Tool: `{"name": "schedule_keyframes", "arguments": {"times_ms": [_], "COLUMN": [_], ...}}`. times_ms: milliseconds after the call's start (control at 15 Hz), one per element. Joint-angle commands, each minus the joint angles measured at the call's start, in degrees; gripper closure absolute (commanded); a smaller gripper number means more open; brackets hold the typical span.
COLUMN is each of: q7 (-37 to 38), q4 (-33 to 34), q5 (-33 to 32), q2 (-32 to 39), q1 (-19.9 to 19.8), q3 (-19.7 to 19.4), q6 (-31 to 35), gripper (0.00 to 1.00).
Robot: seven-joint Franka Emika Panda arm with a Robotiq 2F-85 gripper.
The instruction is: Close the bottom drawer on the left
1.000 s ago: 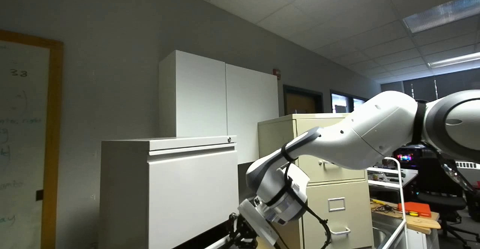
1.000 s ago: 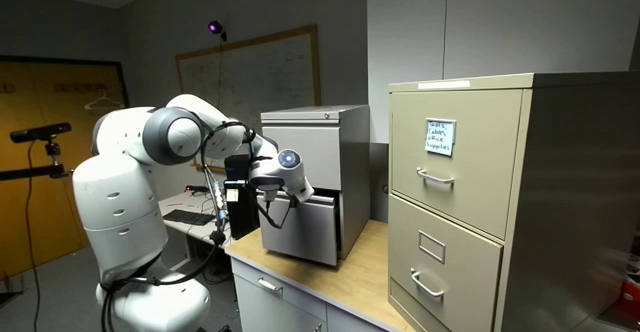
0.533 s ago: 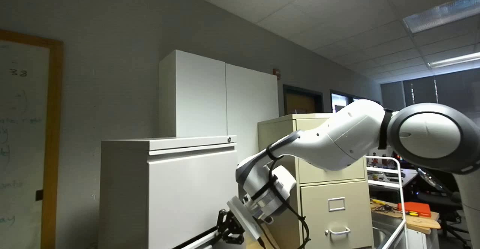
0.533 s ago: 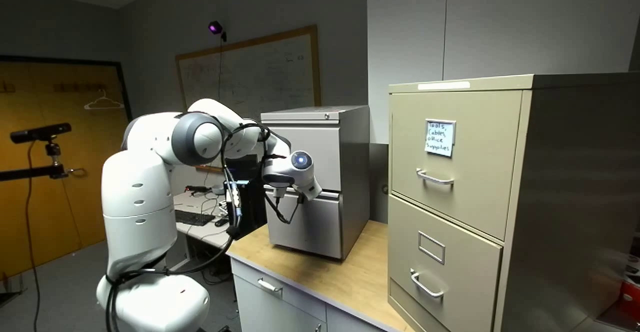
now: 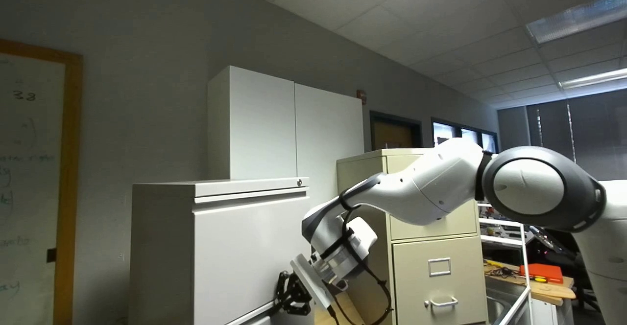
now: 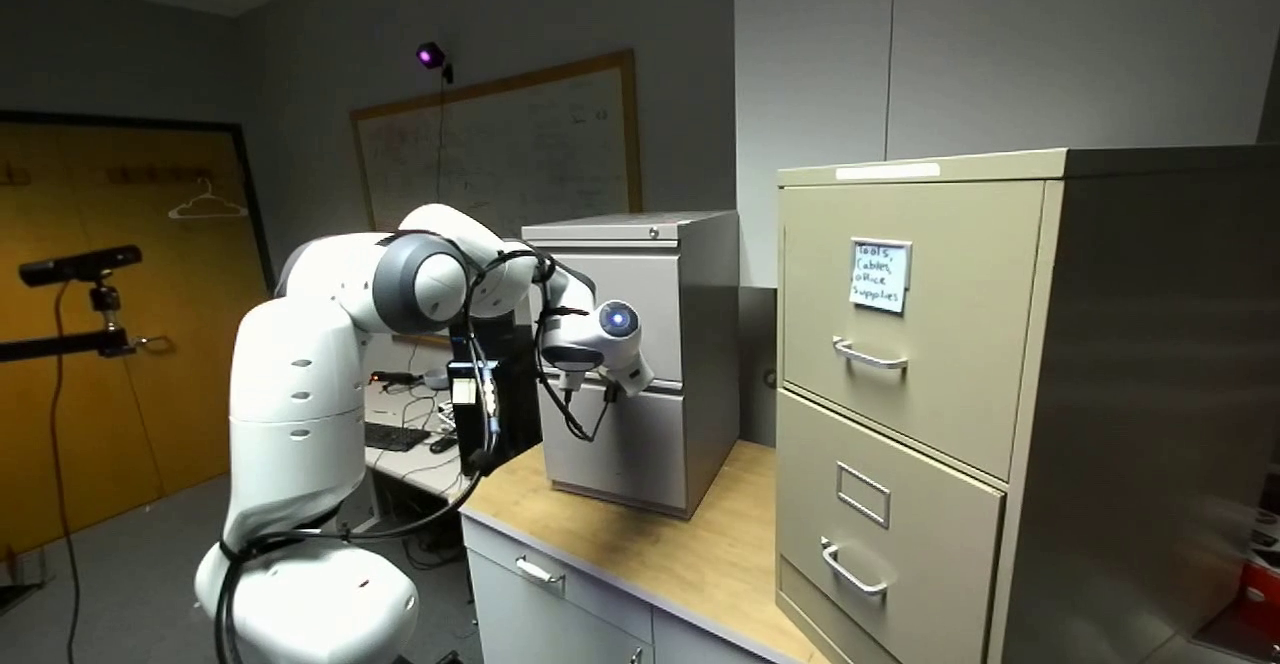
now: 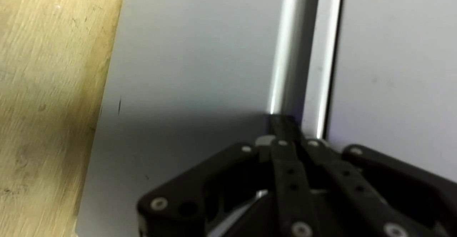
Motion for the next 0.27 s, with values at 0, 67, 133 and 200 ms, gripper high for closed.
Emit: {"name": "schedule_keyframes", "arguments": {"times_ms": [0,67,133,200], "q7": [-1.0,0.6,0.6,1.3], "q4": [5.4,5.3,5.2,4.7], "q5": [-0.4,-1.0,-1.3,-2.2], "q2": [2.0,1.9,1.8,1.6], "q1": [-2.1,-2.3,-2.4,-2.4], "q3": [1.1,1.0,1.0,1.0], "q6": [-1.6,-2.2,-2.3,-2.5], "gripper": [1.0,1.0,1.0,1.0]}}
